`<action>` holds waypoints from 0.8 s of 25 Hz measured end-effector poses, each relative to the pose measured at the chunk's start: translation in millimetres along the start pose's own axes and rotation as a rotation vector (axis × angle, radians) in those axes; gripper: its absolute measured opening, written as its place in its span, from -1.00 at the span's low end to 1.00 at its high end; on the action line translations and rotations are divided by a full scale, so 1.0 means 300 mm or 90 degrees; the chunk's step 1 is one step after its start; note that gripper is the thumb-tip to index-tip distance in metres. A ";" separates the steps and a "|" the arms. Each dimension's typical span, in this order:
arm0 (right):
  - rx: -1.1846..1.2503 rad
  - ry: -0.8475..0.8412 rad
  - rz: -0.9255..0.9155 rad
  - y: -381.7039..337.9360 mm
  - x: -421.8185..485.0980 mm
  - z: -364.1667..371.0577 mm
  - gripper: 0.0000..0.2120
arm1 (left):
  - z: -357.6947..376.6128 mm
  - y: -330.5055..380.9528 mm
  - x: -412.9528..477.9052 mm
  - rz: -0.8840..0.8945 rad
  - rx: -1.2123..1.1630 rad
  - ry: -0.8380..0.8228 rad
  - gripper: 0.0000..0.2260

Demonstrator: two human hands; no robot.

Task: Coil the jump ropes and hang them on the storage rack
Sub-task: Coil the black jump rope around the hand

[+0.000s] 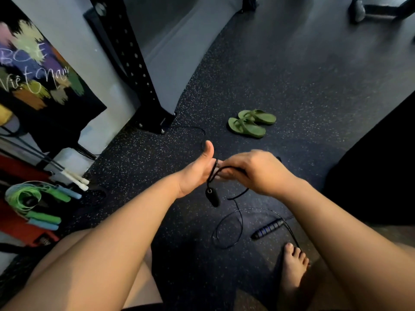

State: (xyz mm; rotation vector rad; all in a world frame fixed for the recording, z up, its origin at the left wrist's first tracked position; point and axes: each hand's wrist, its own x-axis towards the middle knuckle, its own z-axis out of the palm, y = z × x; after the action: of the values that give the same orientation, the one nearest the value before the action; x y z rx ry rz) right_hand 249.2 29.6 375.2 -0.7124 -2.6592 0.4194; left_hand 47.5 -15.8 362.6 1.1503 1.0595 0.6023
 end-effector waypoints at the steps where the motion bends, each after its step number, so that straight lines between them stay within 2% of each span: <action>1: -0.013 0.014 -0.001 0.017 0.004 -0.010 -0.74 | 0.006 0.002 -0.004 -0.005 0.007 -0.032 0.28; 4: -0.069 0.057 -0.004 0.063 0.007 -0.014 -0.78 | 0.014 0.024 -0.017 -0.051 0.026 -0.064 0.22; 7: -0.074 0.058 0.039 0.111 0.011 0.018 -0.76 | 0.020 0.060 -0.028 -0.061 -0.044 -0.044 0.10; 10: -0.007 0.042 0.080 0.119 0.026 0.059 -0.86 | 0.026 0.086 -0.026 -0.041 -0.162 -0.011 0.01; 13: 0.104 0.008 0.184 0.086 0.026 0.094 -0.89 | 0.026 0.085 -0.022 -0.002 -0.248 0.022 0.01; 15: 0.137 -0.082 0.258 0.092 0.011 0.132 -0.97 | 0.007 0.090 -0.027 0.038 -0.303 0.069 -0.01; 18: 0.031 -0.333 0.376 0.138 -0.019 0.162 -0.81 | -0.050 0.109 -0.038 0.090 -0.419 0.151 -0.03; 20: -0.060 -0.473 0.394 0.148 -0.045 0.172 -0.74 | -0.076 0.115 -0.045 0.098 -0.451 0.193 -0.04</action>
State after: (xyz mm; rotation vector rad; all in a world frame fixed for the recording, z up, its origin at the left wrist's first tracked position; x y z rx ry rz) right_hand 257.7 49.5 309.4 -1.7001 -3.0716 0.8596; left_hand 25.5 -5.6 398.6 0.5259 0.8946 1.1888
